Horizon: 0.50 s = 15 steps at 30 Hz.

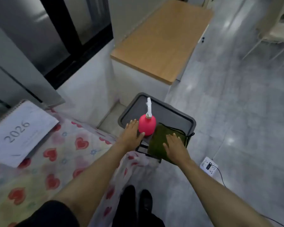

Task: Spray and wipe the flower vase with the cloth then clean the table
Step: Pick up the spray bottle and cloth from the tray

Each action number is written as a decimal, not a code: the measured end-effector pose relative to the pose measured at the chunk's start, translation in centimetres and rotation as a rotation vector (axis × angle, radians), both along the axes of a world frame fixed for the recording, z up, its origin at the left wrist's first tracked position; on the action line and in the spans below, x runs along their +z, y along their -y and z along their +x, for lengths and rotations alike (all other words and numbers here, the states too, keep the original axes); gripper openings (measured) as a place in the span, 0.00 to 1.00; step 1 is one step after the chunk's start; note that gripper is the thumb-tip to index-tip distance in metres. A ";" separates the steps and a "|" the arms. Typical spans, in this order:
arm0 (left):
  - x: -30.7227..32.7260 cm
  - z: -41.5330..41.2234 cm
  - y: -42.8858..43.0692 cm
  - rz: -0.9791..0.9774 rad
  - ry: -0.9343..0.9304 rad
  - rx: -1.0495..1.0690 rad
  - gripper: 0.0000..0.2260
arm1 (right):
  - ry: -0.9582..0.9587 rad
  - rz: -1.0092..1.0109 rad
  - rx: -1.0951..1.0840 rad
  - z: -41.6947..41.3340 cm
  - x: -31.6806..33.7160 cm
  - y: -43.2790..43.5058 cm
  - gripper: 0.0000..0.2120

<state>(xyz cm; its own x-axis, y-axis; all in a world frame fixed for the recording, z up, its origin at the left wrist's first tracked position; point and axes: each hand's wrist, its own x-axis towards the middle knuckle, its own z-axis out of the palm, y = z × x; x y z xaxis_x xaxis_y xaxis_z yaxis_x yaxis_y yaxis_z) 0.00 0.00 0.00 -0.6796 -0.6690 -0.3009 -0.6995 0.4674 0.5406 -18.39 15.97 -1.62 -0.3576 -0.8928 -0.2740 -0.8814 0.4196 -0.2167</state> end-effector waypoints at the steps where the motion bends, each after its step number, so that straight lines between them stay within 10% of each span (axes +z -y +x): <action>1: -0.3 -0.3 0.0 0.008 -0.016 0.010 0.35 | 0.008 0.037 0.004 0.3 -0.4 -0.3 0.25; 10: -5.3 -5.5 1.7 0.107 -0.183 0.146 0.47 | 0.009 0.269 0.112 1.9 -8.2 -1.0 0.42; 15: -6.4 -7.4 2.3 0.158 -0.291 0.262 0.46 | -0.028 0.212 0.089 1.9 -9.4 -0.7 0.31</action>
<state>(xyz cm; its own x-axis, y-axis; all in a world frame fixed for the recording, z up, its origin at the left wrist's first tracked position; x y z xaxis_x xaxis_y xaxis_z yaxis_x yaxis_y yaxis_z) -7.40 -2.34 -6.42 -0.5646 -0.7914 -0.2342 -0.5914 0.1899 0.7837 -16.51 16.66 -11.06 -0.2906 -0.8445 -0.4498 -0.9214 0.3738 -0.1066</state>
